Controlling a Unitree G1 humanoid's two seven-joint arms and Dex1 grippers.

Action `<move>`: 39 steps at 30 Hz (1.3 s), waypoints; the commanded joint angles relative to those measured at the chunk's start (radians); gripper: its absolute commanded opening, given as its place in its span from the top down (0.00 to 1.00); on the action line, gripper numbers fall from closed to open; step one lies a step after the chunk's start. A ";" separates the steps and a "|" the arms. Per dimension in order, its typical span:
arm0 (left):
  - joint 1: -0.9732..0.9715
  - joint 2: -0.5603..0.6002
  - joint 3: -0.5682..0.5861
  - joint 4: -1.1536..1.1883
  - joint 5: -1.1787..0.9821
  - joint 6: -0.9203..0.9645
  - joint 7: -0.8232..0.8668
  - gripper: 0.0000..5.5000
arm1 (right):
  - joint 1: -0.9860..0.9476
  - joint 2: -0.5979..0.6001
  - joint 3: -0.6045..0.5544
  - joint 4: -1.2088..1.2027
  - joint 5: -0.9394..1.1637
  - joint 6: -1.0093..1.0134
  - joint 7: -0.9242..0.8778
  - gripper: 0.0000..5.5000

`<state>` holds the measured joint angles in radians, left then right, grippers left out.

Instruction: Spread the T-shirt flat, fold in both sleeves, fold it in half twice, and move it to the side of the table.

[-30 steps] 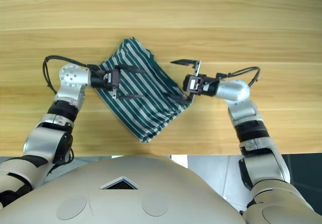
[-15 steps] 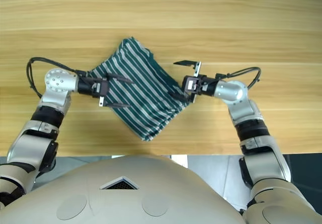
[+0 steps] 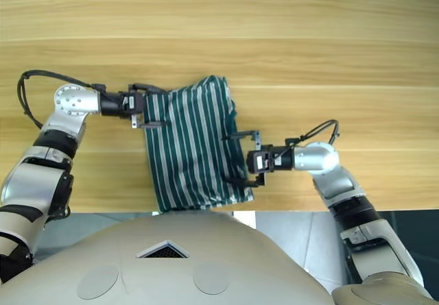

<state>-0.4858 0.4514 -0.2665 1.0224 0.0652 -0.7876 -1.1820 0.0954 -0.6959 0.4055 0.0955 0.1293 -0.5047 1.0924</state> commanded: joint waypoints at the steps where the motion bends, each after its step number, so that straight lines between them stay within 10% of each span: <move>1: -0.027 -0.012 -0.004 0.036 0.021 -0.025 0.016 0.27 | -0.043 0.040 -0.018 -0.008 0.002 0.009 -0.021 0.02; 24: -0.236 -0.109 -0.036 0.206 0.273 -0.032 0.606 0.27 | -0.232 0.232 -0.010 0.232 -0.185 -0.028 -0.196 0.02; 39: 0.006 -0.031 0.099 -0.215 -0.303 0.033 -0.186 0.27 | -0.244 0.248 -0.014 0.260 -0.191 -0.040 -0.211 0.02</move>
<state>-0.5355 0.3879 -0.1389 0.8510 -0.2521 -0.7661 -1.3162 -0.1356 -0.4442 0.3991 0.3591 -0.0606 -0.5442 0.8817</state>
